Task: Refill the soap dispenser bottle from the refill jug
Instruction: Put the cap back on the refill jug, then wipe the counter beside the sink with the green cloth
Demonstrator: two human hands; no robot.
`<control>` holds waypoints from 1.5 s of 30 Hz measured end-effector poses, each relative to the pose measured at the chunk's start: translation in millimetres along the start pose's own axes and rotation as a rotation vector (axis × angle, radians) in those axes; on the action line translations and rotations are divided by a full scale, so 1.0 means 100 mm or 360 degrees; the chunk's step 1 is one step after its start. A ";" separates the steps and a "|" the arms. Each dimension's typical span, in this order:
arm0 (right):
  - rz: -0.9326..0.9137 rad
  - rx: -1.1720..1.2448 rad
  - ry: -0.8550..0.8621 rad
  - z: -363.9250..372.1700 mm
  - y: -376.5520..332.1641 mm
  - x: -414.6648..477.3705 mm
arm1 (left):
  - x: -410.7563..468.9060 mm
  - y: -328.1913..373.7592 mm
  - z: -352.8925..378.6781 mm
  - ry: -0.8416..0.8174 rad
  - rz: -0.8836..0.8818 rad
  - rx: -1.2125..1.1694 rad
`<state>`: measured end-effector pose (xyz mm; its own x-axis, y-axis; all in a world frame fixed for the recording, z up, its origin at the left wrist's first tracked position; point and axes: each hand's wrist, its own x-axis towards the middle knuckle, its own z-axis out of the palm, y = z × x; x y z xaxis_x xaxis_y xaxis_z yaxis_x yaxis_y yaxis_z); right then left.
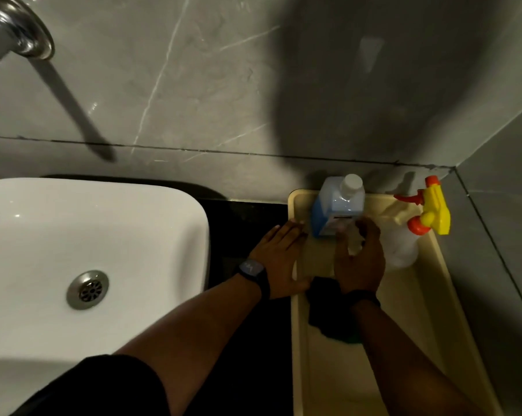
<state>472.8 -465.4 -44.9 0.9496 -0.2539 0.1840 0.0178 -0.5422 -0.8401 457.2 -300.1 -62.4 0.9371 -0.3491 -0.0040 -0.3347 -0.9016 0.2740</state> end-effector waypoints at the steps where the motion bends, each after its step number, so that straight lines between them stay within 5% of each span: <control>1: -0.0090 -0.0122 -0.0011 -0.07 0.04 -0.11 | 0.00 -0.01 -0.01 0.0000 0.0008 0.0009; 9: -0.0469 -0.1203 -0.0792 -0.27 0.41 -0.62 | 0.03 0.06 -0.01 -0.0128 -0.0112 -0.0045; 15: -0.0438 -0.1116 -0.0644 -0.20 0.43 -0.69 | -0.20 0.17 -0.05 -0.0109 -0.0154 -0.0203; 24: -0.0341 -0.0784 -0.0309 -0.50 -0.11 -0.91 | -1.12 0.37 -0.55 0.0449 -0.0259 -0.0756; 34: -0.0508 -0.0538 -0.0281 -0.27 -0.98 -2.58 | -2.96 0.18 -0.92 0.0551 -0.0073 -0.0707; 38: -0.0571 -0.0626 -0.0312 0.01 -0.86 -3.13 | -3.80 -0.18 -0.78 0.0583 -0.0033 -0.0516; 41: -0.0411 -0.0887 -0.0584 0.25 -0.67 -3.28 | -4.26 -0.53 -0.55 0.0683 -0.0070 -0.0390; 45: -0.0457 -0.1296 -0.0756 0.42 -0.43 -3.42 | -4.69 -1.04 -0.28 0.0572 -0.0585 -0.0278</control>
<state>160.1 -322.0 -93.0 0.9731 0.2254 -0.0477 0.2157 -0.9641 -0.1548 55.6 -35.7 -61.9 0.9744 0.1183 0.1913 0.0142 -0.8812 0.4726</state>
